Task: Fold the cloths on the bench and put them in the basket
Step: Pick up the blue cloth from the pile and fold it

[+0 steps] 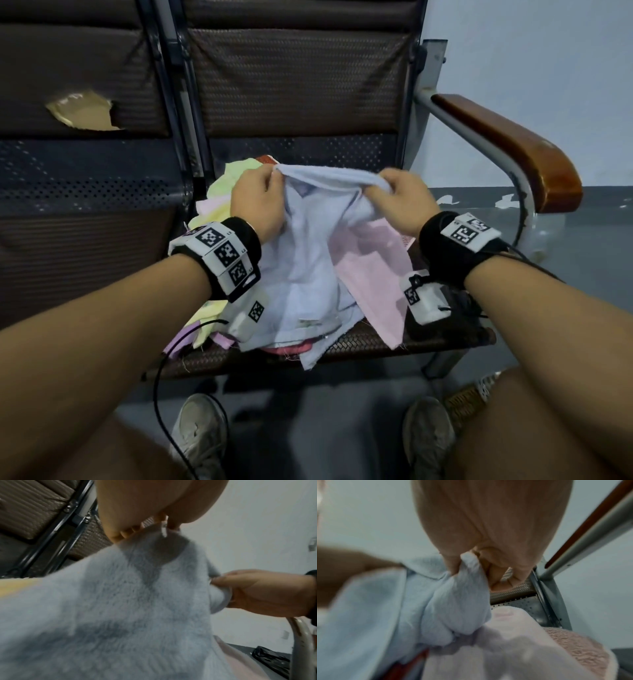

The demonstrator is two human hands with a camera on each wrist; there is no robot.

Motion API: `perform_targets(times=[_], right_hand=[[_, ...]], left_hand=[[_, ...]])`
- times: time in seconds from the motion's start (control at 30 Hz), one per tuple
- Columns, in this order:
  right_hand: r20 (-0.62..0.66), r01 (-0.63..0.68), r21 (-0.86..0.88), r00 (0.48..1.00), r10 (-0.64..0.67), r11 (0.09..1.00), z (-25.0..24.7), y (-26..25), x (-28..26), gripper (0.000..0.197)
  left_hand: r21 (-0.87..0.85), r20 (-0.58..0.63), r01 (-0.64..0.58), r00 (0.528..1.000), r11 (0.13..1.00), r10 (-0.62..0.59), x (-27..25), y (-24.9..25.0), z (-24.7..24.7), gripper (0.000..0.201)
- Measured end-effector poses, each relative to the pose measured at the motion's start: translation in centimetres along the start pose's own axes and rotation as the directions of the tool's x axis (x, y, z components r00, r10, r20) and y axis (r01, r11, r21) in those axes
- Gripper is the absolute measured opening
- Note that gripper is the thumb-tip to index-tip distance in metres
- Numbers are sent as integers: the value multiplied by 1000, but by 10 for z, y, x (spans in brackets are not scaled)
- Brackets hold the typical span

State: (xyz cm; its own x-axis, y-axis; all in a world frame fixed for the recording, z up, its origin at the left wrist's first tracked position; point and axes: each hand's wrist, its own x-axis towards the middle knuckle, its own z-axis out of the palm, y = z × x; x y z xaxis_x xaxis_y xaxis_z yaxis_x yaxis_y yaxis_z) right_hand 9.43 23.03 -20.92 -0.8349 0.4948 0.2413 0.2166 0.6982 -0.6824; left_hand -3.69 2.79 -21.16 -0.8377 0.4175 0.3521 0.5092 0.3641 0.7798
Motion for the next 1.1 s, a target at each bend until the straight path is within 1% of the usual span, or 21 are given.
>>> perform_targets(times=[0.07,0.1,0.17,0.23,0.3,0.37,0.4,0.47,0.53,0.6,0.67,0.77,0.8,0.83,0.87,0.9,0.93,0.97,1.0,1.03,1.1], right_hand=[[-197,58,165,980,-24,985,-8,-11,4,23],[-266,100,171,963,-52,980,-11,-17,5,28],[-339,178,110,932,-131,978,-17,-26,3,38],[-288,218,75,939,-189,973,-22,-30,0,54],[-114,192,-5,975,-191,981,-21,-27,-5,70],[93,151,-195,986,-135,969,-16,-19,-11,69],[157,136,-298,983,-92,945,-13,-15,-13,60],[155,95,-392,987,-36,915,-10,-11,-15,34],[74,82,-326,995,-62,942,-9,-9,-17,15],[-3,128,-264,991,-133,956,-9,-7,-18,11],[-67,156,-233,982,-176,960,-10,-9,-18,15],[-142,150,-103,976,-163,983,-12,-15,-20,18],[-128,139,-79,981,-149,987,-12,-16,-21,18],[-89,132,-80,986,-139,988,-11,-16,-21,15],[-31,130,-102,991,-133,986,-9,-16,-22,10],[38,145,-132,989,-141,981,-7,-15,-24,9],[99,176,-162,982,-161,971,-4,-16,-27,23],[142,205,-166,973,-182,965,-1,-16,-29,38],[161,211,-143,969,-188,967,2,-19,-31,48],[170,209,-111,967,-189,972,3,-19,-32,52],[211,221,-117,958,-193,968,5,-18,-31,50]], left_hand=[[13,-8,65,998,998,-65,1,-3,0,35],[-30,14,105,994,994,-104,1,-2,1,35],[-182,125,183,979,966,-162,-1,6,3,34],[-261,219,171,969,950,-114,-4,11,4,24],[-214,213,149,972,965,-103,-8,12,3,9],[-143,156,158,978,977,-136,-5,7,3,8],[-91,126,172,979,981,-160,-2,5,2,15],[2,88,184,979,983,-184,4,2,1,23],[48,33,180,983,983,-182,7,1,0,21],[34,-32,192,981,981,-191,7,-1,0,17],[1,-86,222,972,975,-221,8,-4,-1,17],[-30,-155,249,956,968,-251,8,-4,-5,19],[-41,-140,251,957,967,-254,8,-4,-6,14],[-72,-86,250,963,966,-255,8,-4,-6,6],[-119,-15,252,967,960,-255,7,-3,-5,13],[-162,42,257,966,953,-254,5,-2,-3,29],[-202,82,279,960,939,-267,4,0,-1,38],[-236,113,307,951,922,-288,4,2,2,38],[-268,145,331,942,905,-302,4,5,3,30],[-288,166,344,937,894,-307,4,7,4,23],[-263,155,320,945,910,-288,5,7,2,24]])
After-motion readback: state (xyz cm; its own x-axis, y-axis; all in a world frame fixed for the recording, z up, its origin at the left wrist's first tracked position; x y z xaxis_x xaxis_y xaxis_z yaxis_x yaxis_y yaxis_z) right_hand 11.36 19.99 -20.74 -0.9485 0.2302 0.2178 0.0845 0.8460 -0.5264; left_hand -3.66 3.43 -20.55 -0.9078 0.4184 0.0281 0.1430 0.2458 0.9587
